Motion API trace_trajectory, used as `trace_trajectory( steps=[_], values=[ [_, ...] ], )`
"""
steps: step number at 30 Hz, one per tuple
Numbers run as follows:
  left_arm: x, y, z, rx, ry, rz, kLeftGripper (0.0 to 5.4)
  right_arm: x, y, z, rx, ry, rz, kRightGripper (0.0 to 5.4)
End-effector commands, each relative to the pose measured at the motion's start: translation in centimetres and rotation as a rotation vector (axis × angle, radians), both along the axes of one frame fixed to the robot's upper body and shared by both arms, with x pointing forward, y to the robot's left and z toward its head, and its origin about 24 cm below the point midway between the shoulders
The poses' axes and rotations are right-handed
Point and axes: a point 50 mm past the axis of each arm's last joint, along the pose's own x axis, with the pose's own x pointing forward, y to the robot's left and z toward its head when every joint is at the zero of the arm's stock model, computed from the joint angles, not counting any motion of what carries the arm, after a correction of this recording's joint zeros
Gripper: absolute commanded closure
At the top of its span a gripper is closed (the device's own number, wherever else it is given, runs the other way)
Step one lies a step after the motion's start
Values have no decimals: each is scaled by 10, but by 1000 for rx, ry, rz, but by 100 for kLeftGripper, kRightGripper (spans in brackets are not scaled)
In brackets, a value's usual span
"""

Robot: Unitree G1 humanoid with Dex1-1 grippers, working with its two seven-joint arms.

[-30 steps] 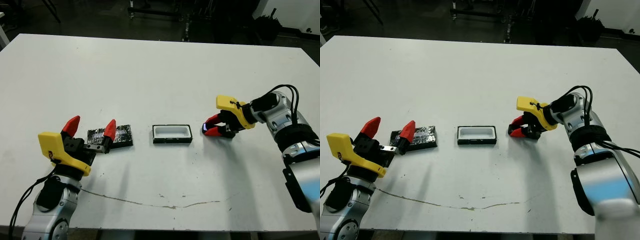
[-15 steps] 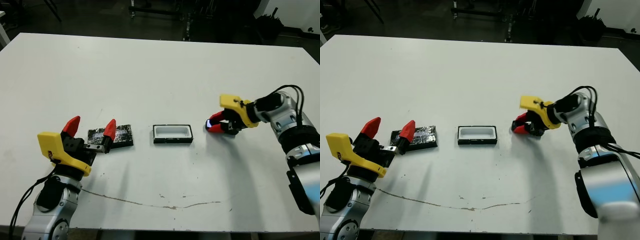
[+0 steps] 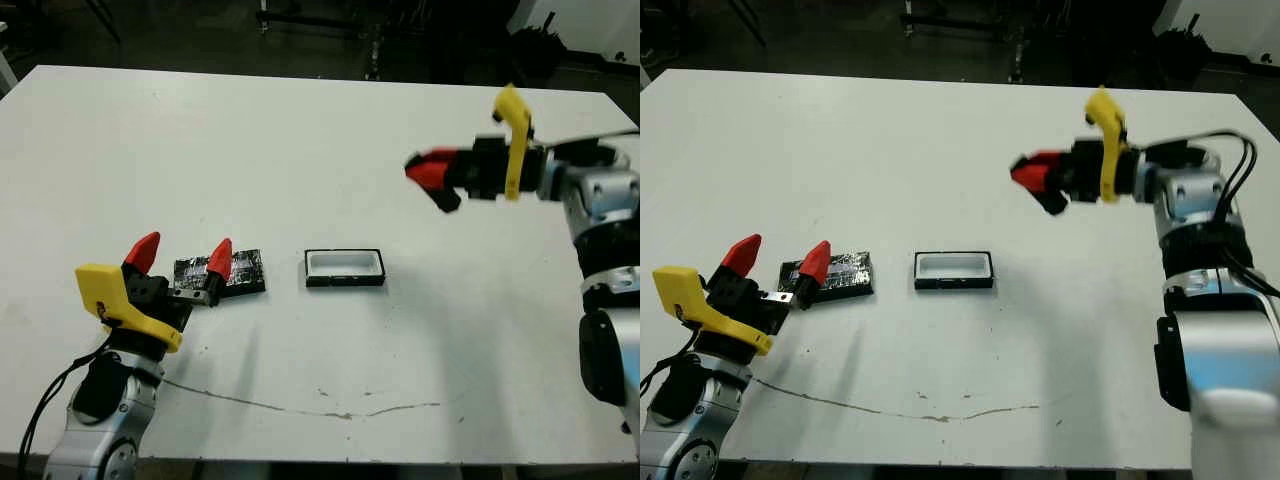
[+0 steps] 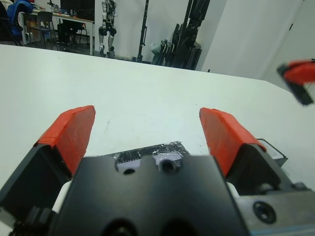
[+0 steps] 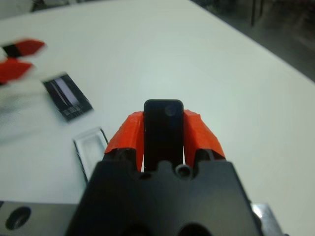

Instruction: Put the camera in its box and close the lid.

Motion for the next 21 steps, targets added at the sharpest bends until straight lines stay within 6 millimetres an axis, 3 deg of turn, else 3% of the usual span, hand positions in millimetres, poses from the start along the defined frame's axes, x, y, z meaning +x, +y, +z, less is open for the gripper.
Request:
trace_trajectory(
  steps=[1,12,21],
  values=[
    [-2,1,-3,4,18,2,0,-1,17,4,24,15,41,374],
    [-3,-2,-3,0,17,4,0,-5,61,-15,-59,-1,157,374],
    [-3,-2,-2,6,15,8,0,-6,75,-34,-76,43,226,374]
  ],
)
